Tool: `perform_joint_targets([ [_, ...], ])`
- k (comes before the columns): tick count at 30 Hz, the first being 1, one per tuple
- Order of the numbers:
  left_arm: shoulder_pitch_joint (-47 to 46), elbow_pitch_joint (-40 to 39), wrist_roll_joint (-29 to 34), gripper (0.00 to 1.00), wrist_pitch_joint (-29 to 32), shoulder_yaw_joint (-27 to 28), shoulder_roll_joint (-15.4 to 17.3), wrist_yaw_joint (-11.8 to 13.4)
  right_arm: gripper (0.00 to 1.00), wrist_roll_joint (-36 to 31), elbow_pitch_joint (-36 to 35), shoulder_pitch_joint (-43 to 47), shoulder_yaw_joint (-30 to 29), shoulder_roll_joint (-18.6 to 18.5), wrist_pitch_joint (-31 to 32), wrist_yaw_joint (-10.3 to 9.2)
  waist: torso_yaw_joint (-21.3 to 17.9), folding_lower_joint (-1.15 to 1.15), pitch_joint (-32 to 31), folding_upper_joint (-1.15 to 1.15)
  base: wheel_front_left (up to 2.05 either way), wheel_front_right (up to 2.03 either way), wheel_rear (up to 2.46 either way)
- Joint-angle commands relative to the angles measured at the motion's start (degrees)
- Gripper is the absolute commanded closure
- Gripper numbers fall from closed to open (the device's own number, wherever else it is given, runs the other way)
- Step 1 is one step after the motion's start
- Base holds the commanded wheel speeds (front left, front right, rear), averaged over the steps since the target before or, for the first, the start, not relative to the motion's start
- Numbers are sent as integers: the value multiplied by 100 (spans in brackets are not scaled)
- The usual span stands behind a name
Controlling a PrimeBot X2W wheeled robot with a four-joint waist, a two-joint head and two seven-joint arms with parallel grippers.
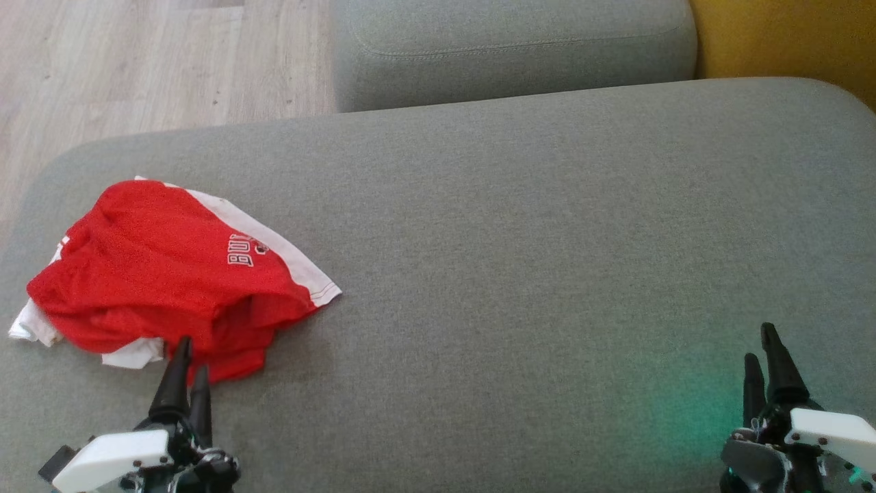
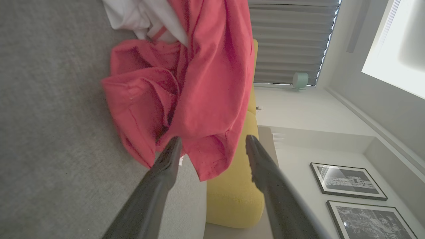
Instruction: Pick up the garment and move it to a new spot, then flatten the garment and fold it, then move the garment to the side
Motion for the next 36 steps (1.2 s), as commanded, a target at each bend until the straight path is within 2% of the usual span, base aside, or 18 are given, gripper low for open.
perform_joint_targets([
  [1,-218,-221,62,0,-37,22,36,-18,0,-82,-218,-232,34,-20,-76,0,0,0,-1,0,0,0,0],
  [10,-239,-243,233,0,-171,153,44,-21,0,-407,-226,-282,64,-23,-211,-1,0,0,-6,0,0,0,0],
  [17,-315,-327,496,0,-288,345,51,-24,0,-935,-343,-350,15,-25,-329,-1,10,0,-2,0,0,0,0],
  [25,-395,-580,868,0,-422,547,58,-8,0,-1904,-703,-437,-6,-28,-465,-1,27,0,4,0,0,0,0],
  [30,-438,-949,1307,0,-523,641,64,126,0,-2770,-1059,-469,19,-30,-566,-1,42,0,19,0,0,0,0],
  [36,-395,-1356,1821,0,-623,535,70,315,0,-3425,-1334,-443,158,-33,-667,-1,39,0,35,0,0,0,0],
])
